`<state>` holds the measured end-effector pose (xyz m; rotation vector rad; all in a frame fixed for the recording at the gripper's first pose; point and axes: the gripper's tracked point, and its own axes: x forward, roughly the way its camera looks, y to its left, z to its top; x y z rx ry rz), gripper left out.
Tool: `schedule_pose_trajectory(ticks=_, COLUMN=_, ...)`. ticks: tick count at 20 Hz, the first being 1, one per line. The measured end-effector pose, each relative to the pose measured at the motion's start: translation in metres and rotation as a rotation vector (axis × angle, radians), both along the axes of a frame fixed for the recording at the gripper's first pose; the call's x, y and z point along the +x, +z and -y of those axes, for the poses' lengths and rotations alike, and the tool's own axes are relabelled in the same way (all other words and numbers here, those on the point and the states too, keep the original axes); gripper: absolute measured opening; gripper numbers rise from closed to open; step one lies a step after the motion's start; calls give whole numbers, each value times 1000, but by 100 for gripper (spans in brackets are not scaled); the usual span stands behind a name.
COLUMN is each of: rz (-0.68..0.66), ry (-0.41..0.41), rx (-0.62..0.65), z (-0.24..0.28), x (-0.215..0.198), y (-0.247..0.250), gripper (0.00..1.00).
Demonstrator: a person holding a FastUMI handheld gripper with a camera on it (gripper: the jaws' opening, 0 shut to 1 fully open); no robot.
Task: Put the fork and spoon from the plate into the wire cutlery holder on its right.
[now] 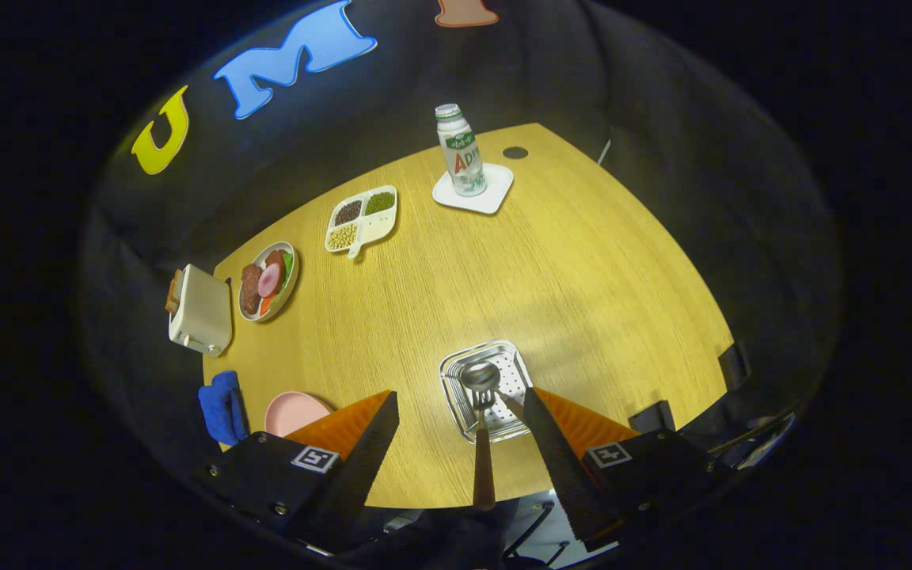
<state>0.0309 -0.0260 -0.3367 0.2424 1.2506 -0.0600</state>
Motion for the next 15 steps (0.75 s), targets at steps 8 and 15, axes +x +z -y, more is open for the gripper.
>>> schedule_pose_trajectory(ticks=8, rz=561, ry=-11, rx=-118, z=-2, x=68, y=118, gripper=98)
schedule_pose_trajectory(ticks=15, rz=984, ry=32, rx=-298, z=-20, x=74, y=255, gripper=98)
